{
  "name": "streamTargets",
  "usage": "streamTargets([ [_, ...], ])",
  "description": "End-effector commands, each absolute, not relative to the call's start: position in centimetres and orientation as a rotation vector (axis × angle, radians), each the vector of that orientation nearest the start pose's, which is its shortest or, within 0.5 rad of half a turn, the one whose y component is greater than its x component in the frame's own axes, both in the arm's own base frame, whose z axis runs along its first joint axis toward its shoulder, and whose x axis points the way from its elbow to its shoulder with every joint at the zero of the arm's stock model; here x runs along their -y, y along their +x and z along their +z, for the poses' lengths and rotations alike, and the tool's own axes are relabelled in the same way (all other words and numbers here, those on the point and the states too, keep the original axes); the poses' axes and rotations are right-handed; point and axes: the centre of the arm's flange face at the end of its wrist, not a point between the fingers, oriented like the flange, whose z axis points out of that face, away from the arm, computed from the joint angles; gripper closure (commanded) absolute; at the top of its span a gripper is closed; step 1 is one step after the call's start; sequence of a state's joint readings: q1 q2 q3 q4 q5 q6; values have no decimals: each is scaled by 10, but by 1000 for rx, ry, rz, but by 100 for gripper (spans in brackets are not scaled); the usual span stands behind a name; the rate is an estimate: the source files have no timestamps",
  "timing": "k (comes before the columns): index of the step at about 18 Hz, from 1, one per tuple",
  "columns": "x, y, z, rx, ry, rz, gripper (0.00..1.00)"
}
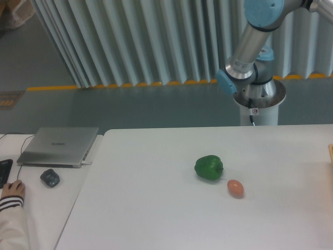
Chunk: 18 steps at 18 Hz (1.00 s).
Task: Place the red pepper on the table
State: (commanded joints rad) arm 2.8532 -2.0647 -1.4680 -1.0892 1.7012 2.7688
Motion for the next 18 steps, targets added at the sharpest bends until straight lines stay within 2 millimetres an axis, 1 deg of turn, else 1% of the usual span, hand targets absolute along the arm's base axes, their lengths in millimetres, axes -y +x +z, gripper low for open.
streamTargets([
  [9,-309,-612,288,-2197,-2456,34,0],
  [12,-309,-612,288,-2195,-2458,34,0],
  [18,-309,-612,287,-2193,-2459,32,4],
])
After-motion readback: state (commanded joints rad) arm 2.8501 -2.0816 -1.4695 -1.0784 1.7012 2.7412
